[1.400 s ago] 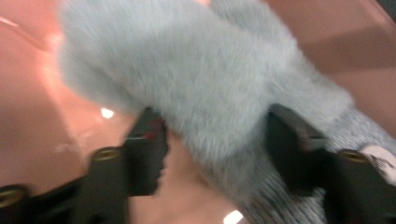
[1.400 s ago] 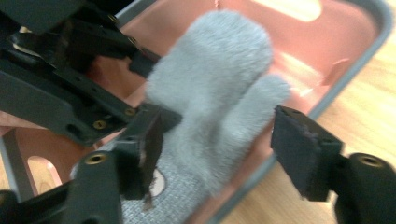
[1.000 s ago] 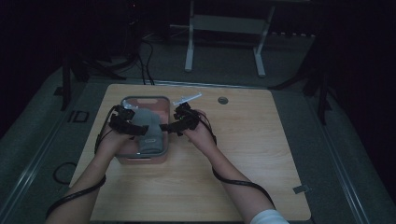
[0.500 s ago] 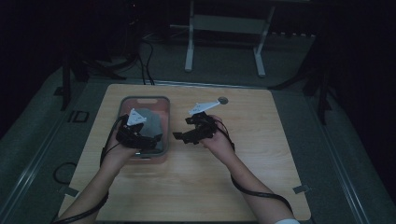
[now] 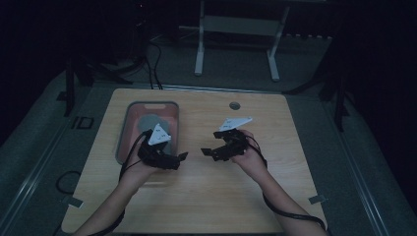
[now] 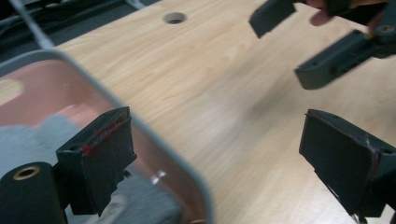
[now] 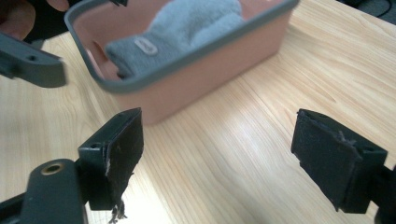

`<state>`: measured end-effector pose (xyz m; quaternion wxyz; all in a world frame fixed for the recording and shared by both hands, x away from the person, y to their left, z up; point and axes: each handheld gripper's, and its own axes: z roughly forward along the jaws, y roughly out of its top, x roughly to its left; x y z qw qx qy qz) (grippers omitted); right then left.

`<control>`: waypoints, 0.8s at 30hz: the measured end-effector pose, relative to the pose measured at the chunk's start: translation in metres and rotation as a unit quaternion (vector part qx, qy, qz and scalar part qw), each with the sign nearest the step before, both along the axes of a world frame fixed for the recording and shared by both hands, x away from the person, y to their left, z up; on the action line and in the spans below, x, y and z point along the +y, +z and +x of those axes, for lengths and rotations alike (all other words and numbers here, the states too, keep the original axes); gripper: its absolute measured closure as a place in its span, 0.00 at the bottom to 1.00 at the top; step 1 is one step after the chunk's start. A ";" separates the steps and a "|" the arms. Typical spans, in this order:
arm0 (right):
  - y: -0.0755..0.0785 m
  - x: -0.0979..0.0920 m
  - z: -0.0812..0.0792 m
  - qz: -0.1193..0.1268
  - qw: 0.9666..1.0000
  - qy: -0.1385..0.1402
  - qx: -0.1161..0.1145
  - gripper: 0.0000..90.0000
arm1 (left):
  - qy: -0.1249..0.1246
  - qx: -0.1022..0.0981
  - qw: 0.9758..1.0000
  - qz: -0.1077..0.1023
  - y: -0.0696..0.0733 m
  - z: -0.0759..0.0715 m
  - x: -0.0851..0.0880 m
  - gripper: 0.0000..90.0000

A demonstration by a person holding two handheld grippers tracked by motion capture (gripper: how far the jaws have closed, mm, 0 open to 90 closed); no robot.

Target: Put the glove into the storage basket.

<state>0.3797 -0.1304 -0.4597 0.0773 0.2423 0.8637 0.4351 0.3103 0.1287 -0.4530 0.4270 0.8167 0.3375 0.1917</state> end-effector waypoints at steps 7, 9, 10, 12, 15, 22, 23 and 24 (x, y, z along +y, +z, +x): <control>-0.008 -0.029 -0.010 -0.010 1.000 -0.009 -0.004 0.19 | -0.041 -0.003 0.999 -0.012 -0.010 -0.010 -0.024 0.12; -0.011 -0.036 -0.013 -0.011 1.000 -0.008 -0.003 0.19 | -0.053 0.000 0.998 -0.014 -0.013 -0.012 -0.031 0.12; -0.013 -0.040 -0.015 -0.012 1.000 -0.008 -0.004 0.18 | -0.059 -0.002 0.998 -0.017 -0.015 -0.013 -0.035 0.12; -0.016 -0.047 -0.019 -0.013 1.000 -0.004 -0.007 0.17 | -0.075 0.001 0.997 -0.020 -0.019 -0.015 -0.042 0.12; -0.022 -0.056 -0.024 -0.015 1.000 -0.006 -0.006 0.17 | -0.103 0.004 0.994 -0.018 -0.027 -0.017 -0.053 0.12; -0.038 -0.078 -0.034 -0.010 1.000 -0.021 0.010 0.17 | -0.127 0.015 0.992 -0.013 -0.049 -0.018 -0.070 0.12; -0.039 -0.081 -0.035 -0.007 1.000 -0.023 0.011 0.17 | -0.130 0.017 0.991 -0.013 -0.053 -0.018 -0.073 0.12; -0.043 -0.086 -0.036 -0.004 1.000 -0.023 0.008 0.17 | -0.133 0.016 0.991 -0.015 -0.055 -0.019 -0.074 0.12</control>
